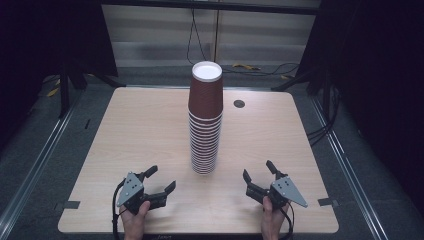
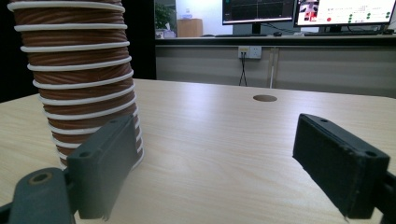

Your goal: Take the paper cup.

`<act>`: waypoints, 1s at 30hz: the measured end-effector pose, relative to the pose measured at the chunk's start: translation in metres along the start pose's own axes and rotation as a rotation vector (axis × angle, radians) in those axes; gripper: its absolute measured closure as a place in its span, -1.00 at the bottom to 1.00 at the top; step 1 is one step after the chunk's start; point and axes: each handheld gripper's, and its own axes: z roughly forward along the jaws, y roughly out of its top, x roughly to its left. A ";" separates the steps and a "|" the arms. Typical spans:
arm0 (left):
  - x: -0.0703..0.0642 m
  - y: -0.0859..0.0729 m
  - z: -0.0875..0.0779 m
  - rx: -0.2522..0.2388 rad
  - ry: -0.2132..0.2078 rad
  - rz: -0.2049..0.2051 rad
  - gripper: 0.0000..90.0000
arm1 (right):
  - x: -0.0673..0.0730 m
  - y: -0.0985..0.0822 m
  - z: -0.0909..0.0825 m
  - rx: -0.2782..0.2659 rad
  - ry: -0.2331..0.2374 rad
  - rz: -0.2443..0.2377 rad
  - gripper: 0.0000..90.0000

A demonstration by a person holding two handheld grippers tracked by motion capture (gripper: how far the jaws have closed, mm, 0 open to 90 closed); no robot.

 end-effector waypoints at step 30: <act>0.002 -0.001 -0.003 -0.031 -0.021 0.010 -0.64 | 0.002 0.024 0.015 0.114 0.109 0.027 -0.70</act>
